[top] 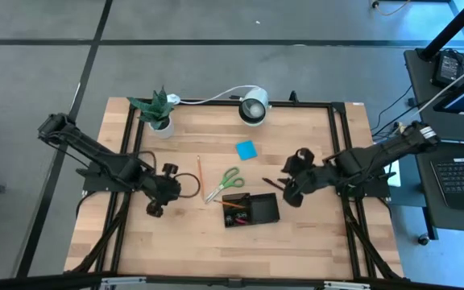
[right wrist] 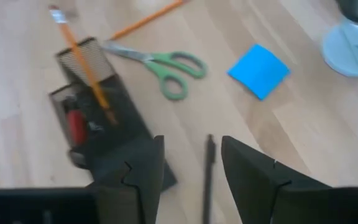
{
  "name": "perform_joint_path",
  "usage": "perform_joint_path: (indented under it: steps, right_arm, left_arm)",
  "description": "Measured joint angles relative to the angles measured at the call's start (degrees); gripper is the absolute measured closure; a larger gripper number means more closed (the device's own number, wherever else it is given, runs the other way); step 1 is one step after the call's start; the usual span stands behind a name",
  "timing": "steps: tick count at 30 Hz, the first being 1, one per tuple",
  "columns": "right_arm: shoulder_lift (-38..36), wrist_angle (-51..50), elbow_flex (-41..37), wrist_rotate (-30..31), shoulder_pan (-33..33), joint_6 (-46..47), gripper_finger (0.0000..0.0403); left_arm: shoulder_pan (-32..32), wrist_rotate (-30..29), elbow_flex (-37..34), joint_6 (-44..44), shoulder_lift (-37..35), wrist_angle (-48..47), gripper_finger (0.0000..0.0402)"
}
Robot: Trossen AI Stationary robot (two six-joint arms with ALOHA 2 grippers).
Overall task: Pick and place office supplies into organizer
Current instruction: Put the left black pen into the desk organizer
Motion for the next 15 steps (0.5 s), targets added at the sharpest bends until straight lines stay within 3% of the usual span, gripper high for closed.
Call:
perform_joint_path:
  steps: [5,9,15]
  right_arm:
    - [-4.26,4.38,-5.90,-0.57,-2.70,-2.89,0.0240]
    - [-6.27,9.90,-9.29,-2.97,-4.20,-6.10,0.0240]
    - [-6.99,11.99,-10.48,-5.15,-5.75,-9.98,0.0240]
  left_arm:
    - [-1.85,6.38,4.06,-3.79,7.29,-12.78,0.0277]
    - [-3.99,11.40,4.15,-4.34,13.27,-14.41,0.0277]
    - [-6.39,12.16,4.15,-2.92,20.83,-14.81,0.0276]
